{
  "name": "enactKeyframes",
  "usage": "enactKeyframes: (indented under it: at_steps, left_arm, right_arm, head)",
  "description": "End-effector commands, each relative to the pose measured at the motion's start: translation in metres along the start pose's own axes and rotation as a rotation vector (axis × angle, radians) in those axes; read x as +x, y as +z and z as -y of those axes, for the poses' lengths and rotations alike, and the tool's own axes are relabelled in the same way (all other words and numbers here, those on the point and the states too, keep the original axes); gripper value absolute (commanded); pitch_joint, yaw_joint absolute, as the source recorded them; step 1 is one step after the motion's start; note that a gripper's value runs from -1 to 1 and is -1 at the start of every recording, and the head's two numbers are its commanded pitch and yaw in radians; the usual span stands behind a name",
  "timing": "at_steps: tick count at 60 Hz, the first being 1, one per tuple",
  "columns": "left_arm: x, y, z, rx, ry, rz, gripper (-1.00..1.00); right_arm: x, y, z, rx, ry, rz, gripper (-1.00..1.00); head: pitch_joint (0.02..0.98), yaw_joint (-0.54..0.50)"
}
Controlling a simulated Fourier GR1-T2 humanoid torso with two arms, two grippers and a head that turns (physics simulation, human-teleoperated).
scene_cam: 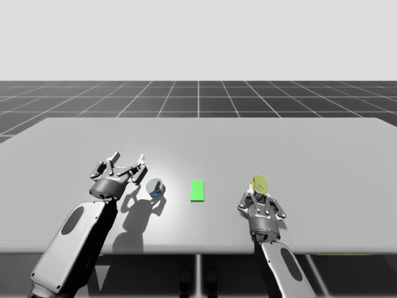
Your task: Look at the card. If it is red, pick the object on the left. If it is green, pick the object on the right.
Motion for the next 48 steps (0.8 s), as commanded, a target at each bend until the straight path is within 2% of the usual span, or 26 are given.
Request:
enactKeyframes:
  at_steps: [1,13,18,29,38,48]
  left_arm:
    - [-0.0001,-0.0001,-0.0001,0.000,0.000,0.000,-1.00]
    - [-0.0001,-0.0001,-0.0001,0.000,0.000,0.000,-1.00]
    - [-0.0001,-0.0001,-0.0001,0.000,0.000,0.000,-1.00]
    - [0.0003,0.0003,-0.0005,-0.002,-0.005,-0.009,-1.00]
    - [-0.0019,-0.0003,0.0015,-0.003,-0.006,-0.010,-1.00]
    - [-0.0019,-0.0003,0.0015,-0.003,-0.005,-0.010,-1.00]
  right_arm:
    - [-0.0063,-0.0009,0.0009,-0.047,-0.012,-0.031,1.00]
    - [-0.0080,-0.0002,0.0037,-0.049,-0.017,-0.038,1.00]
    - [-0.0089,0.0002,0.0042,-0.047,-0.022,-0.041,1.00]
    - [-0.0123,0.0004,0.0058,-0.045,-0.024,-0.049,1.00]
    - [-0.0127,0.0012,0.0071,-0.042,-0.026,-0.049,1.00]
    - [-0.0101,0.0029,0.0073,-0.036,-0.019,-0.038,1.00]
  head:
    - [0.851,-0.35]
    - [0.816,-0.36]
    - [0.733,-0.37]
    - [0.626,-0.42]
    - [0.501,-0.46]
    - [0.418,-0.46]
